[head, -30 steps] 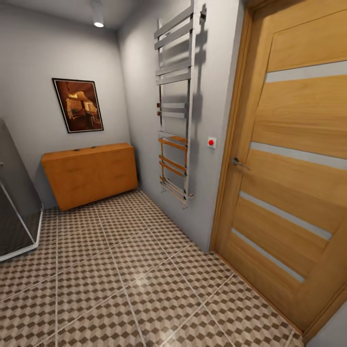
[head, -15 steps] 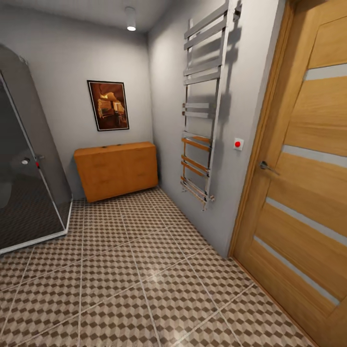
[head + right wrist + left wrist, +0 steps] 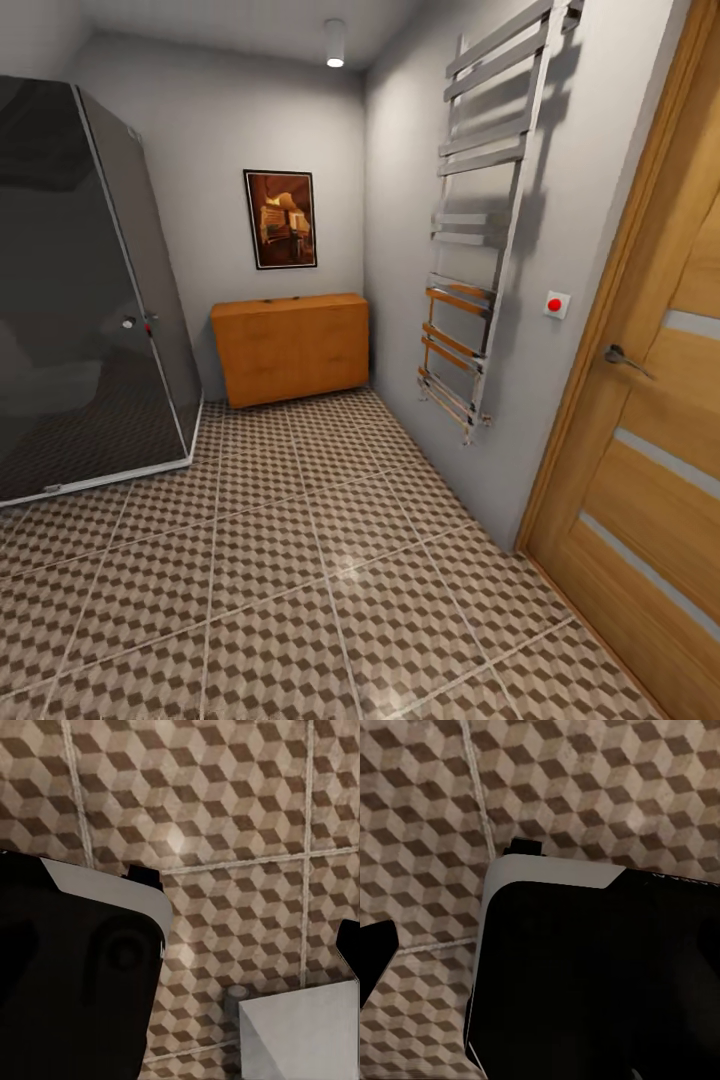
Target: Take the four mousetraps from the cabinet in the bathroom and place them on the bathroom floor. Make sure all four end up on the same floor surface, and ensure that at least two of them are either under or directly next to the same bathroom sink.
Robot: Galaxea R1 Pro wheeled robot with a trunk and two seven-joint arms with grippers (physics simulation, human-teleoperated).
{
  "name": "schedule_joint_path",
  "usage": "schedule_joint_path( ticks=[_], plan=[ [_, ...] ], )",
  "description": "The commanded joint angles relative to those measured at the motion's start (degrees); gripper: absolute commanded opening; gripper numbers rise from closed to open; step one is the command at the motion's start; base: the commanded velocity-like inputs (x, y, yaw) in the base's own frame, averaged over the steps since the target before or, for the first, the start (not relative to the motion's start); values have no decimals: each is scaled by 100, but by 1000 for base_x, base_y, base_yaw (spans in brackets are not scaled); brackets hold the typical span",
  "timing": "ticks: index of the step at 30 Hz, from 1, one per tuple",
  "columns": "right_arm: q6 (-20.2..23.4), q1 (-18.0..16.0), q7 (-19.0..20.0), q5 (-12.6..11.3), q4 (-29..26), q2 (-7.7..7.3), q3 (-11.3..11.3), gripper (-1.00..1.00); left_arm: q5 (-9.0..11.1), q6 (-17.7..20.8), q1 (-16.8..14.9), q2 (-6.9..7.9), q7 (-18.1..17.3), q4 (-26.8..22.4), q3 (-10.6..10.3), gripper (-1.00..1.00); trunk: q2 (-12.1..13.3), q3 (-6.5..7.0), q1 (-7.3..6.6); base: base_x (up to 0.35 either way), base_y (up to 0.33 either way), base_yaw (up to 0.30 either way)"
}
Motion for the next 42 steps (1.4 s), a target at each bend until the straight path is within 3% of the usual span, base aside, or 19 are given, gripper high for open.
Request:
schedule_joint_path(
  ticks=[1,28,42],
  plan=[
    [-23,-7,-29,58,18,2,-48,100,46,-8,-4,0,4,2,-35,100,-5,-7,0,0,0,300],
    [-23,-5,-29,53,18,-4,-50,100,46,-8,-4,-7,4,2,-38,100,-5,-7,0,2,0,298],
    [-23,-7,-29,16,18,-29,-57,100,46,-8,-4,-1,4,2,-35,100,-5,-7,0,258,0,55]
  ],
)
